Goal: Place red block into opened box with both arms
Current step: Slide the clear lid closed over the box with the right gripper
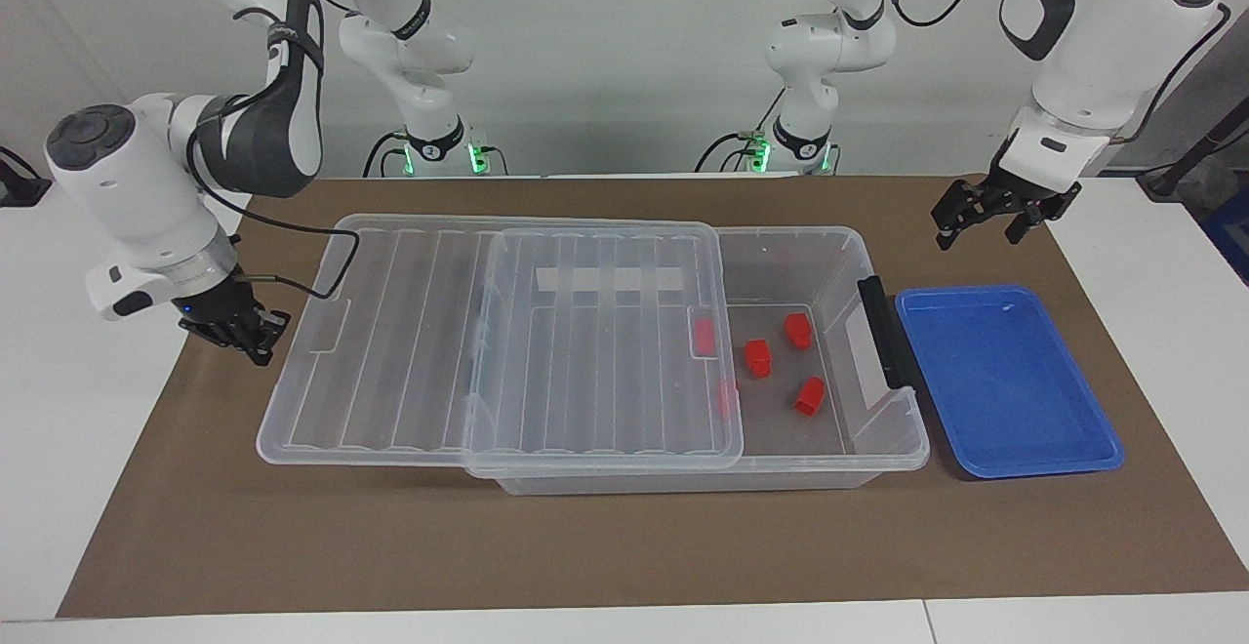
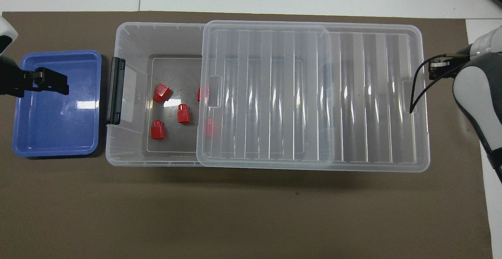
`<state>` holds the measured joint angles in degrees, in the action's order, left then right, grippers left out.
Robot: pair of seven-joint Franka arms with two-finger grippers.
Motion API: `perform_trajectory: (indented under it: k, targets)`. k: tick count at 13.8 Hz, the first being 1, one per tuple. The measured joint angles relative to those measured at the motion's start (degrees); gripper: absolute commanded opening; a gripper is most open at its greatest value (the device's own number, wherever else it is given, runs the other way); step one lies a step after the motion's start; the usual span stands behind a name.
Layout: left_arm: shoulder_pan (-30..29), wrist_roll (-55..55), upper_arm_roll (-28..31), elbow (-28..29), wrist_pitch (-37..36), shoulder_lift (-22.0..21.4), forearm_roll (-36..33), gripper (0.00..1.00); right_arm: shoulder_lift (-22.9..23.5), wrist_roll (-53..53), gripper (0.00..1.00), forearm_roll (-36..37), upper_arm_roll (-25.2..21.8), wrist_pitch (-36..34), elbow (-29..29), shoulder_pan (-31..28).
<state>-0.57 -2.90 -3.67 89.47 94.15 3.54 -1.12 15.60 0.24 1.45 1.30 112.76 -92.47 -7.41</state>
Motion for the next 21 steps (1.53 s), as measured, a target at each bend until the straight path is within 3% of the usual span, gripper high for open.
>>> perform_trajectory:
  k: [6, 16, 21]
  targets:
    - [-1.06, 9.12, 0.68, -0.09, -3.89, -2.3, 0.0, 1.0, -0.06, 0.0, 0.0, -0.01, 0.21, 0.47, -0.52, 6.08]
    - [0.46, 9.74, 0.45, 0.08, -4.8, -2.85, 0.0, 1.0, -0.89, 0.85, 0.0, -0.02, 0.3, 2.15, -2.42, 15.6]
    - [0.27, 9.74, 0.92, 0.1, -4.8, -2.85, 0.0, 1.0, -1.49, 1.93, 0.0, -0.01, 0.3, 2.47, -3.12, 17.57]
